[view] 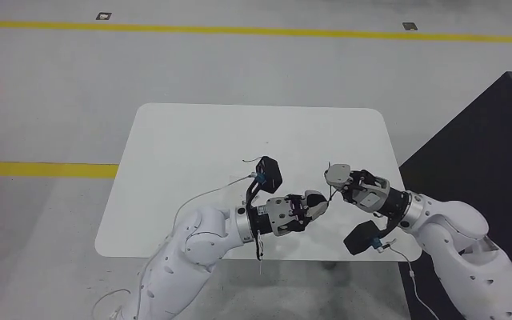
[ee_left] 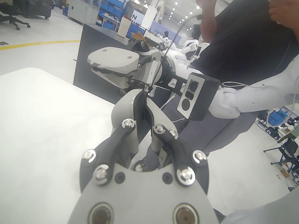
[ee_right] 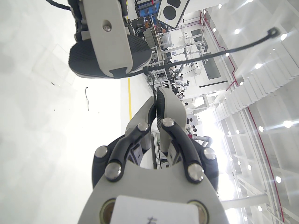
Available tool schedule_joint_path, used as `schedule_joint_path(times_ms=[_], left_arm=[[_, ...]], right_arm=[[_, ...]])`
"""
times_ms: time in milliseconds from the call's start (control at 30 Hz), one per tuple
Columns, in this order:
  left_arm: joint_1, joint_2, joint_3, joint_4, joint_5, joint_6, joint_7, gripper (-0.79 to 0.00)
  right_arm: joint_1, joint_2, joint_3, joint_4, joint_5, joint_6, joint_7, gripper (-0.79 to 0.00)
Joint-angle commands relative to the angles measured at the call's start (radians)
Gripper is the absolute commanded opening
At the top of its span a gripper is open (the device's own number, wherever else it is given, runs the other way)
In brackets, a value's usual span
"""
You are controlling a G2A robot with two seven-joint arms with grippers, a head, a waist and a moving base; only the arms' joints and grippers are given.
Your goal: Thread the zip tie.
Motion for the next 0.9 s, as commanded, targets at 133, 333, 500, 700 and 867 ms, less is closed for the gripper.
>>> schedule_joint_path(times_ms=[133,333,500,700,867], left_arm=[[-0.001,0.001,-0.002,0.009,0.021,0.014,-0.003,-0.785],[-0.015,-0.004,0.011,0.03,0.089,0.046,0.018,-0.785],[-0.018,-0.007,0.026,0.049,0.125,0.046,0.042,-0.785],[-0.019,-0.009,0.03,0.053,0.138,0.049,0.051,-0.785],[-0.02,-0.01,0.027,0.057,0.151,0.066,0.052,-0.785]], right_arm=[[0.006,-0.002,0.004,-0.004,0.013,0.001,0.014,-0.785],[0.006,-0.005,-0.004,-0.027,0.025,-0.003,0.043,-0.785],[0.021,-0.007,-0.006,-0.033,0.042,-0.01,0.068,-0.785],[0.035,-0.01,-0.01,-0.029,0.049,-0.008,0.081,-0.785],[0.044,-0.013,-0.024,-0.02,0.042,0.006,0.084,-0.785]])
